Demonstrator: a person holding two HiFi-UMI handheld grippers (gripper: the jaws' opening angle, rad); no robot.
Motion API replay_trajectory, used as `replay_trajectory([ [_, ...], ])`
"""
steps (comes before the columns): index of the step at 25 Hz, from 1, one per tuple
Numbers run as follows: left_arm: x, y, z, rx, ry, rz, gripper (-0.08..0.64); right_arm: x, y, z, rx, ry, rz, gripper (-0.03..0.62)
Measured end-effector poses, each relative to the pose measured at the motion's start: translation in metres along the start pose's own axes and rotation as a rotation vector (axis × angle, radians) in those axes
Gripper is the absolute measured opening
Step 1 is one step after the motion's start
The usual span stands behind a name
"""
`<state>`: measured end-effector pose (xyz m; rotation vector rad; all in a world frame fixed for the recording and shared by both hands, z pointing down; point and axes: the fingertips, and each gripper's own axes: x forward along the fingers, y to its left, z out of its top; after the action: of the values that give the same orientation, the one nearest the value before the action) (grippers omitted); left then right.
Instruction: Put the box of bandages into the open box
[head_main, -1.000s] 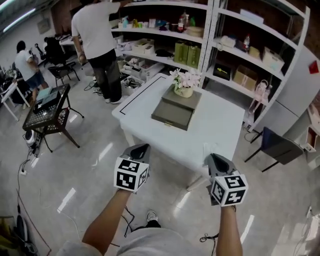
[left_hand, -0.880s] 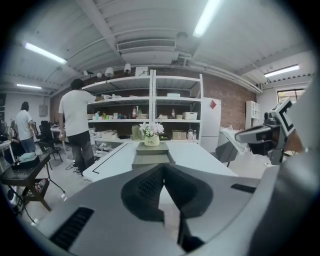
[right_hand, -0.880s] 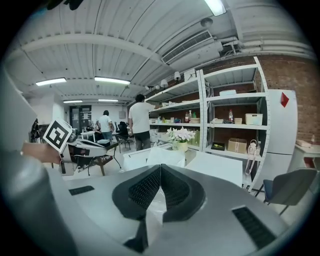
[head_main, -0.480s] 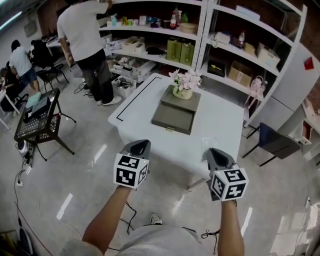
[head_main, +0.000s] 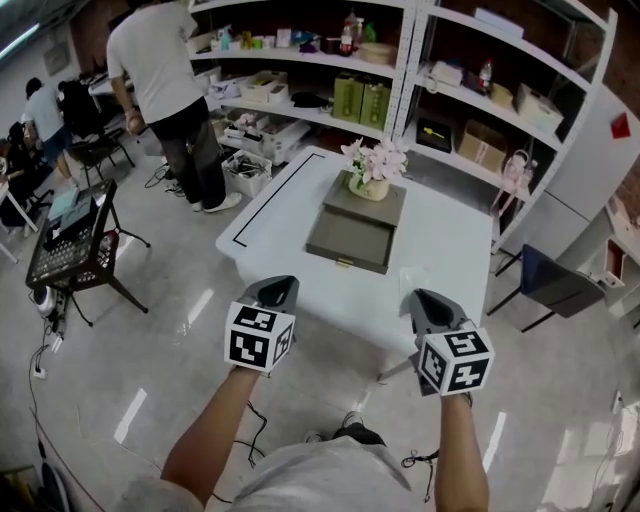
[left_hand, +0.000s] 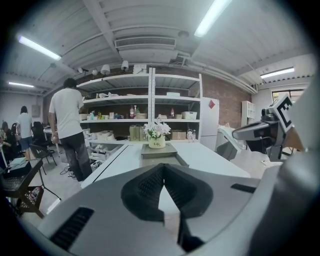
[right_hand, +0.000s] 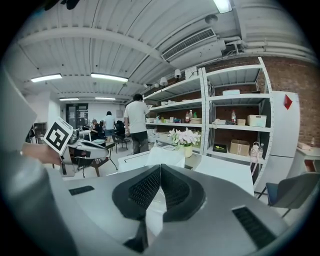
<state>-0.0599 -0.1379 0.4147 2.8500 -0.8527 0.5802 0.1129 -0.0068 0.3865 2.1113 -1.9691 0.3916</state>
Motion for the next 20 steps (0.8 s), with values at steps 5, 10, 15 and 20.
replay_trajectory([
  [5,0.015,0.008,-0.001,0.008,0.011,0.004,0.005,0.02,-0.007,0.002,-0.007,0.002,0.015,0.006],
  [10,0.039,0.018,-0.002,0.01,0.028,0.011,0.005,0.049,-0.022,0.009,-0.019,0.001,0.034,0.006],
  [15,0.072,0.034,0.007,-0.001,0.04,0.021,0.005,0.09,-0.035,0.022,-0.036,0.009,0.074,0.006],
  [20,0.107,0.046,0.017,-0.007,0.049,0.026,0.005,0.127,-0.045,0.033,-0.053,0.025,0.117,0.006],
])
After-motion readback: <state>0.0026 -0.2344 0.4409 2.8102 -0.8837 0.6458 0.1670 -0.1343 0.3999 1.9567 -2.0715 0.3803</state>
